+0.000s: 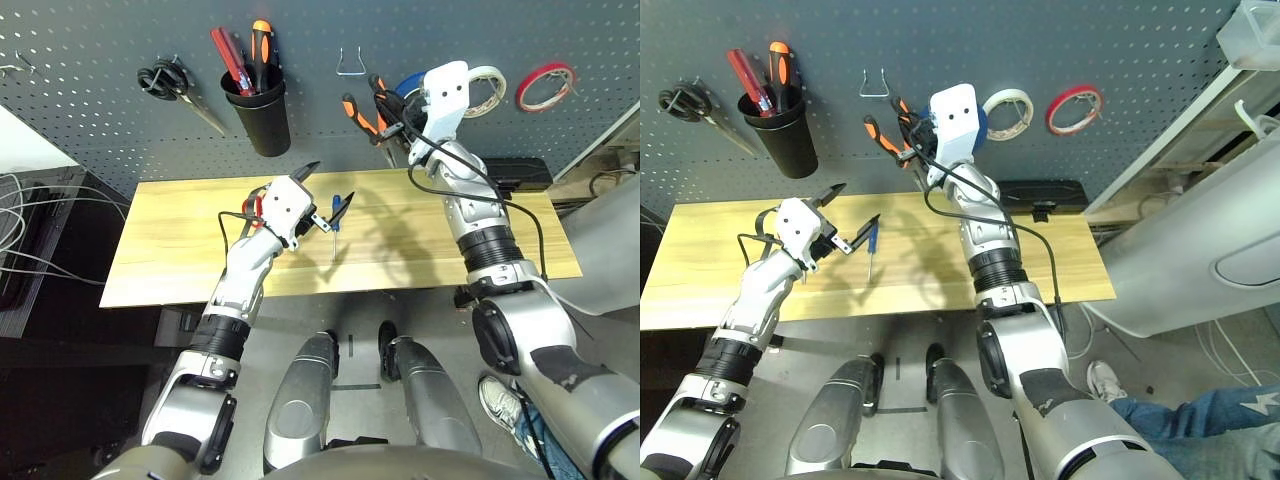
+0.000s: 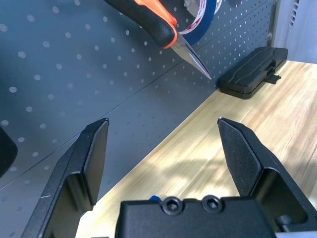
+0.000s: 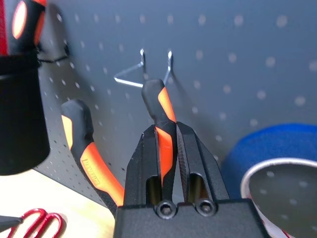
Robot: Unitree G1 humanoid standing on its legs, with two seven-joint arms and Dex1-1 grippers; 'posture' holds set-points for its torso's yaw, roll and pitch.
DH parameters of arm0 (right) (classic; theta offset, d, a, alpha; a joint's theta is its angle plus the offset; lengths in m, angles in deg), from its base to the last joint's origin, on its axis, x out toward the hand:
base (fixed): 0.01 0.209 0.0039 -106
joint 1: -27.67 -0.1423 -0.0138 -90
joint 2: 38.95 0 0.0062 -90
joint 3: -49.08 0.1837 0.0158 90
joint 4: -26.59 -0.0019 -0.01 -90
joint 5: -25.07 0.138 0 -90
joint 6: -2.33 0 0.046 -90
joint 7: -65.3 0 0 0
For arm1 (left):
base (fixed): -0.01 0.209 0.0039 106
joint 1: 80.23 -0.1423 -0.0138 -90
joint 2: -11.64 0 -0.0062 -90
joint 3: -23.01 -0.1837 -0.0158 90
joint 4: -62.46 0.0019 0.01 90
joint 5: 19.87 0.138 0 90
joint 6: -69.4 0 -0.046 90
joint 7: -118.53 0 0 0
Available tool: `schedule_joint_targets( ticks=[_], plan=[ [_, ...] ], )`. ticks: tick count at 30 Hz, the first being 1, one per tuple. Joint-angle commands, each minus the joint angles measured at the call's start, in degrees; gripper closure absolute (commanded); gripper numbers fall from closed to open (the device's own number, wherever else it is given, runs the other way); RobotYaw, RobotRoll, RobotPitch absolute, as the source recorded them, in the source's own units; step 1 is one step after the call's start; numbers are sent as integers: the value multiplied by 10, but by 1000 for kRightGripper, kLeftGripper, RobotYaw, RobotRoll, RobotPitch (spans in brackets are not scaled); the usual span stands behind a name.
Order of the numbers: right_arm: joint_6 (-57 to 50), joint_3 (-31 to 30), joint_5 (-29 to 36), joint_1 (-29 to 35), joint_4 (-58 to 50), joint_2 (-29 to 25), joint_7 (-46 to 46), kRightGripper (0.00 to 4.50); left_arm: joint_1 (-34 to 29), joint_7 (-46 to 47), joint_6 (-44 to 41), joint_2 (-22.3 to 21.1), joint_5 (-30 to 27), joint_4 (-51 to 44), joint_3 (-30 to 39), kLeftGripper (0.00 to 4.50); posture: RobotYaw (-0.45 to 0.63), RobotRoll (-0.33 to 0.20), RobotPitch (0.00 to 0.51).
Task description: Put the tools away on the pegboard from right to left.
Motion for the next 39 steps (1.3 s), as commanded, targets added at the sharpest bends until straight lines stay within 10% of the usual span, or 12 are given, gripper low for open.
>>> schedule_joint_targets(
  ticks=[1,16,39],
  plan=[
    [10,1,23,-10,-50,7,13,4229,-3,-1,3,-2,3,5,-1,0,186,0,230],
    [110,35,57,-111,-36,39,-29,4229,9,-2,6,3,1,12,-2,0,184,0,230],
    [405,42,-12,-227,278,48,-107,4229,4,5,9,3,4,7,-3,0,212,0,235]
  ],
)
